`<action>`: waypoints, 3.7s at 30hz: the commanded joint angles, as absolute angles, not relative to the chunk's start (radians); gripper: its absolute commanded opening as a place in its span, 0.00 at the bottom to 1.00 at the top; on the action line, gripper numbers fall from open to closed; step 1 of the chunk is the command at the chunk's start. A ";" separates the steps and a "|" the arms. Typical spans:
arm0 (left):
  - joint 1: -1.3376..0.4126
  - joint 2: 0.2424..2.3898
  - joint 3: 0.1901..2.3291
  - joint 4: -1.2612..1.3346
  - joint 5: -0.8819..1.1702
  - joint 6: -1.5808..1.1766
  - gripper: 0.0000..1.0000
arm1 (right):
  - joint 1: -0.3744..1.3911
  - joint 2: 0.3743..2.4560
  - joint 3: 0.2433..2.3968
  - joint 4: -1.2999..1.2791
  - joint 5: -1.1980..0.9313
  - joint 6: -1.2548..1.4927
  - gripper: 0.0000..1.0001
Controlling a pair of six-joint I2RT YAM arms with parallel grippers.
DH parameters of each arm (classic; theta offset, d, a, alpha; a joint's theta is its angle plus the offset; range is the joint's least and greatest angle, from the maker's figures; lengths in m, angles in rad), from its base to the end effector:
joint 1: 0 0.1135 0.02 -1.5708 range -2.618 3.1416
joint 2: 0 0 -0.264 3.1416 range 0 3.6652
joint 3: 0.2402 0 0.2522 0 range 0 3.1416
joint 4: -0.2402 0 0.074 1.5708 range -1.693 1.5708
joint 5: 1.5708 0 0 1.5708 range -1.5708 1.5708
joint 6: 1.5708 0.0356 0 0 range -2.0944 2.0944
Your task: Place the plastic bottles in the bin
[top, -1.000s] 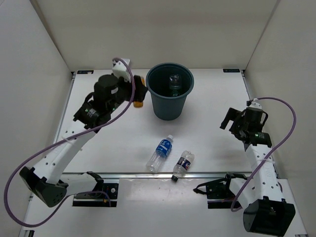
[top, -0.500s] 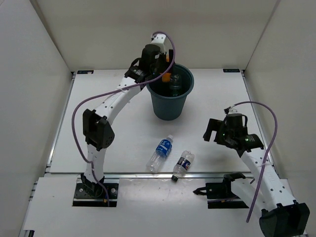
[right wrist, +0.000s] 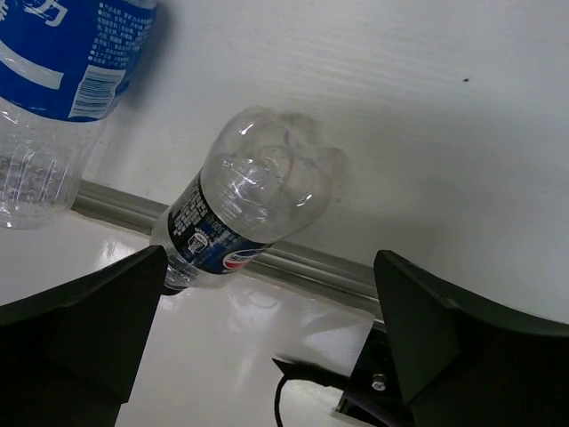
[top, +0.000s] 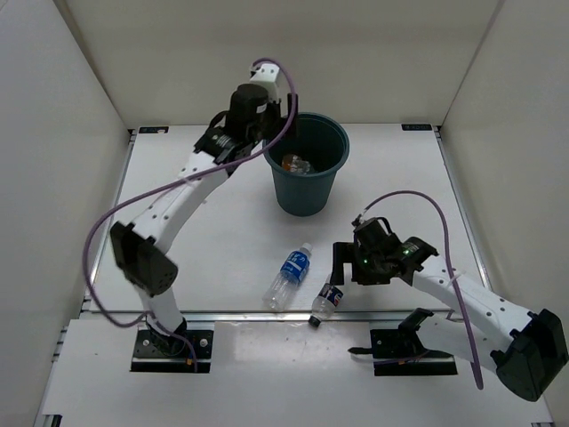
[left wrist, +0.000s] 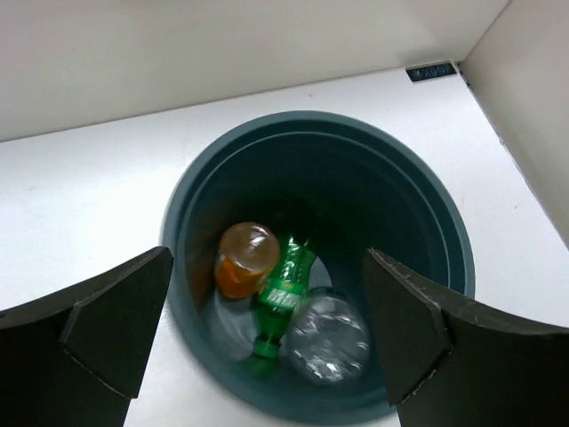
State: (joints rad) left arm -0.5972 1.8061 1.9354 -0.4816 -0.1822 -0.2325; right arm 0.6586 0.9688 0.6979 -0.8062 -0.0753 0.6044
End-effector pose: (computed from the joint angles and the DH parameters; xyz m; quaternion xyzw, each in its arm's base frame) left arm 0.3501 -0.2303 0.4237 0.0969 0.8126 -0.1614 0.5516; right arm 0.1363 0.1089 0.2269 -0.0354 0.9684 0.1736 0.1755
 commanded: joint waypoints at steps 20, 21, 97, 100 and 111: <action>-0.399 0.888 0.766 -0.587 0.066 -0.541 0.98 | 0.828 1.160 0.606 -0.563 0.061 0.914 0.87; -0.385 0.873 0.758 -0.597 0.075 -0.540 0.98 | 0.821 1.170 0.598 -0.539 0.060 0.913 0.75; -0.937 1.731 1.278 -0.673 0.107 -0.255 0.43 | -0.316 0.896 0.778 -0.578 -0.101 0.180 0.99; -0.957 1.639 1.304 -0.661 0.196 -0.207 0.39 | -0.310 0.891 0.787 -0.581 -0.081 0.179 1.00; -0.835 1.439 1.634 -0.414 -0.015 -0.201 0.59 | -0.313 0.862 0.792 -0.577 -0.086 0.169 0.99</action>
